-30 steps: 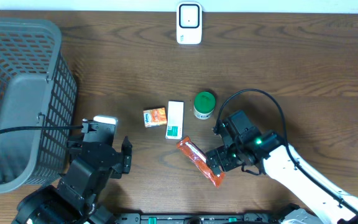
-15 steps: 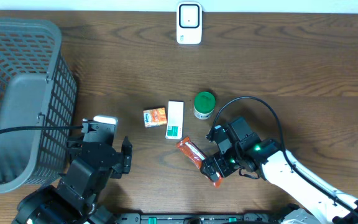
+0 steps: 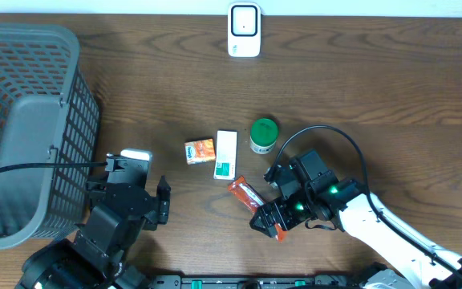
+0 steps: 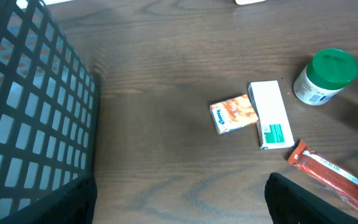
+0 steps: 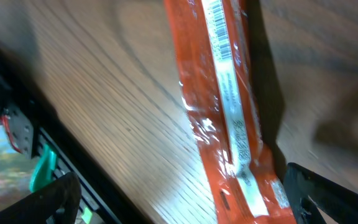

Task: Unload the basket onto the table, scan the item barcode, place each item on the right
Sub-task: 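Lift the wrapper and rotate it so the barcode faces out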

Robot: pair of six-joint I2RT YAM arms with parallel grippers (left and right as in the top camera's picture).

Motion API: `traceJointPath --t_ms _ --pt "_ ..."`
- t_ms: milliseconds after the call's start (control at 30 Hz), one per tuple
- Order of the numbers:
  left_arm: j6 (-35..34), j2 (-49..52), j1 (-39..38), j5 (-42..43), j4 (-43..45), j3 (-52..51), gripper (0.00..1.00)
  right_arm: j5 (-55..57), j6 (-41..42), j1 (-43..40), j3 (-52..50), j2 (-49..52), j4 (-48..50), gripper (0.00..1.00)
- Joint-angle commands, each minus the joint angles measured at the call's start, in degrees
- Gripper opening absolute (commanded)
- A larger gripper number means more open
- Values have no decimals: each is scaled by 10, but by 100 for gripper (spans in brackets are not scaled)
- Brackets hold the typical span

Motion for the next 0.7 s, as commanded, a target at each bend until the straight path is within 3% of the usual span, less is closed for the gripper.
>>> traceJointPath --t_ms 0,333,533,667 --pt "-3 0 -2 -9 -2 -3 85 24 -22 -5 -2 3 -11 99" --pt "-3 0 -2 -9 -2 -3 85 13 1 -6 -8 127 56 99" --pt "-3 0 -2 -9 -2 -3 85 -16 25 -5 -8 157 51 76" --pt "-3 0 -2 -9 -2 -3 85 -16 25 -5 -8 157 30 68"
